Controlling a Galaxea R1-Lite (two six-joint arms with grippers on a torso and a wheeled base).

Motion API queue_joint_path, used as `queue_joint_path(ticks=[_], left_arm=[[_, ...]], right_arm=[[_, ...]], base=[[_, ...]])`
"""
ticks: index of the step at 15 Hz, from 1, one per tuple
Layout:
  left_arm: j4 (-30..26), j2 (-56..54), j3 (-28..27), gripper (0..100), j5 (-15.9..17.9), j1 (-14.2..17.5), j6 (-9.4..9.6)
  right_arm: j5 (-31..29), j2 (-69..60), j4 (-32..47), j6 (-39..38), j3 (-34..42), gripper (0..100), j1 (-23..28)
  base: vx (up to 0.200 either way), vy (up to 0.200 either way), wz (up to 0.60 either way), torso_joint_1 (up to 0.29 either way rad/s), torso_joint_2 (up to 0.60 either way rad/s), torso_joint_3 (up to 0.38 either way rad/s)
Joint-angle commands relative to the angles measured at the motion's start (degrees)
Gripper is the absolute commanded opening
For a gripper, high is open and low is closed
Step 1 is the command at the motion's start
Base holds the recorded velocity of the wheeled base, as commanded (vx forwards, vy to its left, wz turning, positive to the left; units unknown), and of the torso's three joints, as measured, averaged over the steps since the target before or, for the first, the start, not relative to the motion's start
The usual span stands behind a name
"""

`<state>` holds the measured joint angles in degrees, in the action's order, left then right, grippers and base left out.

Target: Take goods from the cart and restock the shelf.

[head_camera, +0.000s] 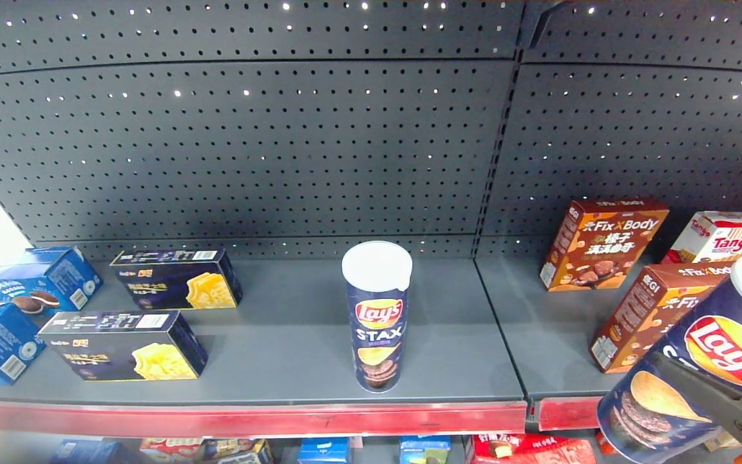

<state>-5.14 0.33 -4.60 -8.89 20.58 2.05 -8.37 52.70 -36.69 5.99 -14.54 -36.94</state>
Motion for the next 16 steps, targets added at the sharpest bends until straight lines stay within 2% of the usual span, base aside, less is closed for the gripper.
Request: queue_joint_path(ticks=[1,2,4,5,6,7,10,11,16], left_arm=[[0.5,-0.3,1.3,100,-0.1,0.0,-0.03],[0.6,-0.3,1.3,100,0.4,-0.5,-0.03],[1.1,-0.3,2.3,100,5.8,-0.8,0.41],[2.1,-0.3,3.3,100,6.2,-0.9,0.5],[5.1,-0.3,4.5,100,8.9,-1.0,0.5],[5.1,-0.3,4.5,100,10.3,-1.0,0.5],[5.1,-0.3,4.5,100,10.2,-1.0,-0.2],[5.1,-0.3,4.5,100,10.0,-0.9,-1.26],[5.1,-0.3,4.5,100,9.9,-0.9,-1.34]], right_arm=[[0.0,-0.4,0.0,0.0,0.0,0,-0.1],[0.1,-0.3,0.0,0.0,-0.1,0,-0.1],[0.1,0.0,0.0,0.0,-0.4,0,-0.2],[0.2,0.0,0.0,0.0,-0.3,0,-0.2],[0.7,0.1,0.1,0.0,-0.4,0,-0.2],[0.8,0.4,0.2,0.0,-0.4,0,-0.4],[0.6,2.6,0.1,0.0,-2.9,0,-1.1],[0.5,4.1,0.1,0.0,-5.0,0,-1.1],[0.3,13.0,-0.6,0.1,-11.4,0,-0.9]], base=[[0.0,0.0,0.0,0.0,0.0,0.0],[0.0,0.0,0.0,0.0,0.0,0.0],[0.0,0.0,0.0,0.0,0.0,0.0],[0.0,0.0,0.0,0.0,0.0,0.0],[0.0,0.0,0.0,0.0,0.0,0.0],[0.0,0.0,0.0,0.0,0.0,0.0],[0.0,0.0,0.0,0.0,0.0,0.0],[0.0,0.0,0.0,0.0,0.0,0.0],[0.0,0.0,0.0,0.0,0.0,0.0]])
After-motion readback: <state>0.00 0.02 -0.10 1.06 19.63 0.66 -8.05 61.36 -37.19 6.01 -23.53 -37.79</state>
